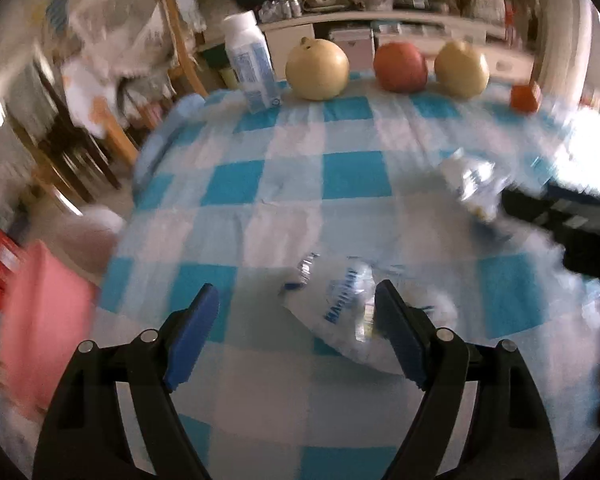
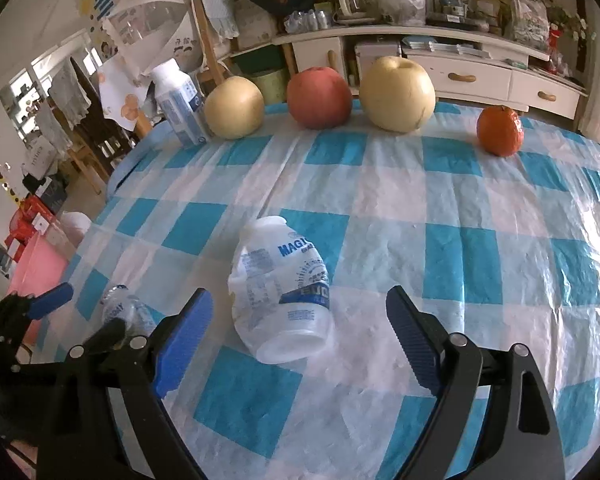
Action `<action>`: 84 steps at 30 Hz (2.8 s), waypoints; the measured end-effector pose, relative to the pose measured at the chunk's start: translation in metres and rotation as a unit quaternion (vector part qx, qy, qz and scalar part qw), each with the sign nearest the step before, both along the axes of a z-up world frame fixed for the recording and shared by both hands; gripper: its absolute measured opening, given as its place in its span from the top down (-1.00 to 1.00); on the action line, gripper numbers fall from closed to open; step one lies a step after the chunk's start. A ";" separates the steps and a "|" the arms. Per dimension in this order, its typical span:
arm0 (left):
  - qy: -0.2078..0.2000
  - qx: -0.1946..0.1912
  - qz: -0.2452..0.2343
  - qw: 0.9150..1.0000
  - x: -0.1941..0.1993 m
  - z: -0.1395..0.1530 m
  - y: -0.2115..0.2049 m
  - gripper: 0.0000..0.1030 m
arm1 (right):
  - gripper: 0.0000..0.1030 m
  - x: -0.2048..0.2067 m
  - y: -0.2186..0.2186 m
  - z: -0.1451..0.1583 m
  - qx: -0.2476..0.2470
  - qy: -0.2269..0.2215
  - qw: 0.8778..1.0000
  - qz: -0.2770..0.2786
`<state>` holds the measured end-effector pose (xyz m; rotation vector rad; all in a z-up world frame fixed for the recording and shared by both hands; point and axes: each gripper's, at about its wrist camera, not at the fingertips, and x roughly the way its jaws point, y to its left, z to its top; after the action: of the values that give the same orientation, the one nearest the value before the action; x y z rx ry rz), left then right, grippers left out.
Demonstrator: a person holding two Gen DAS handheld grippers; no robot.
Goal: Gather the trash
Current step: 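Lower the left gripper onto the white Magicday packet while the right lowers onto the white bottle, then grasp the Magicday packet with the left gripper while the right grasps the white bottle, then carry the Magicday packet and white bottle over the pink bucket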
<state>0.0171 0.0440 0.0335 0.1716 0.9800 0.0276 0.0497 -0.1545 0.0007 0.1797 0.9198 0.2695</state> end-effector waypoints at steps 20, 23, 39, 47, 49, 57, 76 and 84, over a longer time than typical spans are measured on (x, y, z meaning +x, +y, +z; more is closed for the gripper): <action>0.019 -0.086 0.030 0.996 0.014 -0.020 -0.004 -0.86 | -0.70 0.008 0.010 -0.007 -0.032 0.005 0.999 0.011; 0.046 -0.045 0.011 0.998 0.015 -0.032 -0.014 -0.88 | -0.70 0.009 0.010 -0.009 -0.031 0.007 0.999 0.012; 0.019 -0.079 0.010 0.997 0.009 -0.024 0.006 -0.27 | -0.40 0.006 0.024 -0.010 -0.067 -0.004 0.997 0.029; 0.016 -0.097 -0.002 0.995 0.001 -0.020 0.014 -0.16 | -0.11 0.004 0.027 -0.010 -0.086 -0.011 0.996 0.033; 0.016 -0.103 -0.005 0.995 0.000 -0.020 0.017 -0.11 | -0.11 0.003 0.027 -0.009 -0.079 -0.012 0.996 0.034; 0.020 -0.134 -0.013 0.991 -0.005 -0.018 0.030 -0.09 | -0.10 -0.007 0.026 0.001 -0.064 -0.024 0.997 0.036; -0.047 -0.177 -0.001 0.983 -0.023 0.039 0.084 -0.09 | -0.10 -0.052 0.051 0.042 0.003 -0.067 0.996 0.063; -0.085 -0.184 0.038 0.979 -0.028 0.068 0.134 -0.09 | -0.10 -0.077 0.094 0.057 0.024 -0.077 0.992 0.100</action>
<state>-0.0113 0.1782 0.1018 -0.2059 0.8047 -0.0691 -0.0272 -0.0601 0.0578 0.1100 0.7797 0.4857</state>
